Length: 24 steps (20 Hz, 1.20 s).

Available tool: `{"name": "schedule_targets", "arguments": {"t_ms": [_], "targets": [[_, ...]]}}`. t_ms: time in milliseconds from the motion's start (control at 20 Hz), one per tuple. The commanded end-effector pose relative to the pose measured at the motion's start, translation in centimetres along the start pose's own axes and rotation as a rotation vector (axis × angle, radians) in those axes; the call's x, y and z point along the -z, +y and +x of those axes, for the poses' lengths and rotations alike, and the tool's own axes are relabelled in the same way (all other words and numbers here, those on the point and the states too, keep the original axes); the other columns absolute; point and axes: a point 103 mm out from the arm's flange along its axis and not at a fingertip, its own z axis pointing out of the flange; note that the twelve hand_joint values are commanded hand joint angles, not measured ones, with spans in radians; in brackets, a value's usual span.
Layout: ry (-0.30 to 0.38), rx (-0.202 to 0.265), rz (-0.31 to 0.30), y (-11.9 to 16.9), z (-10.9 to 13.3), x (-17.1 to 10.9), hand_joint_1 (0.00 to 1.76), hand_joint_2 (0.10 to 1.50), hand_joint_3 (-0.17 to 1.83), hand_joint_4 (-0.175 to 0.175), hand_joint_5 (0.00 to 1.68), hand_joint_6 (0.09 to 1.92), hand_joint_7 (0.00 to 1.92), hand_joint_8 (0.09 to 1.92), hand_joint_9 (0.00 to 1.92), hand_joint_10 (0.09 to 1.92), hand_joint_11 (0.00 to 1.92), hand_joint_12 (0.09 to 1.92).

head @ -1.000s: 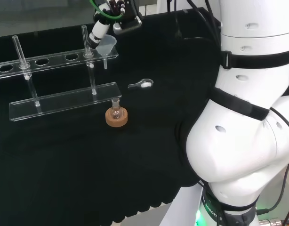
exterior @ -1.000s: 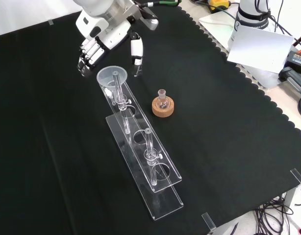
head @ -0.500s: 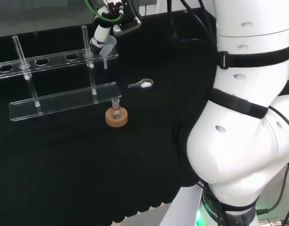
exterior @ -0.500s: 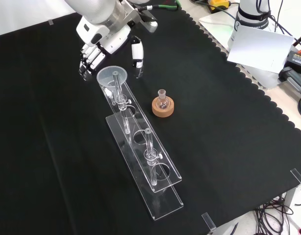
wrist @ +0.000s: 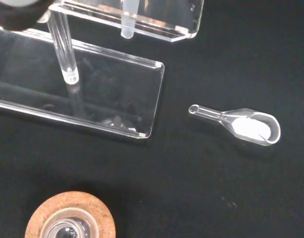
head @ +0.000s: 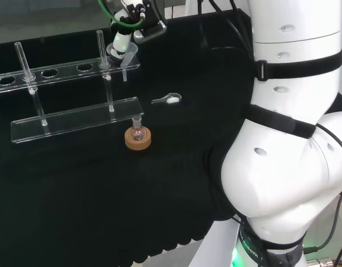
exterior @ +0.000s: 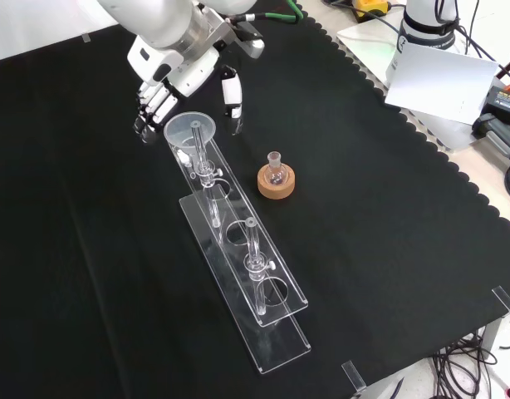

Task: Pick up the funnel from the transparent funnel stand.

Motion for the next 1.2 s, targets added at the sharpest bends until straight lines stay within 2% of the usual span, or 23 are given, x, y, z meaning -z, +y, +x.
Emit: {"name": "schedule_targets", "arguments": {"t_ms": [50,300,550,850,1200], "targets": [[0.002,0.013,0.012,0.3,0.2,-0.3,0.69,0.66,0.24,0.084,0.03,0.09,0.01,0.09,0.0,0.77,0.15,1.62],[-0.009,0.013,0.012,0.5,0.4,-0.4,0.69,0.66,0.26,0.075,0.12,0.09,0.08,0.09,0.0,0.81,0.15,1.61],[-0.011,0.004,0.009,1.0,0.2,-0.8,0.71,0.61,0.42,0.069,0.17,0.09,0.01,0.39,0.0,0.9,0.15,1.61],[-0.017,0.001,0.016,1.5,0.0,-1.1,0.73,0.61,0.49,0.063,0.18,0.09,0.0,0.47,0.01,0.93,0.14,1.61],[-0.029,-0.006,0.005,1.8,-0.1,-1.3,0.74,0.58,0.58,0.056,0.19,0.09,0.0,0.59,0.24,0.82,0.15,1.6]]}}
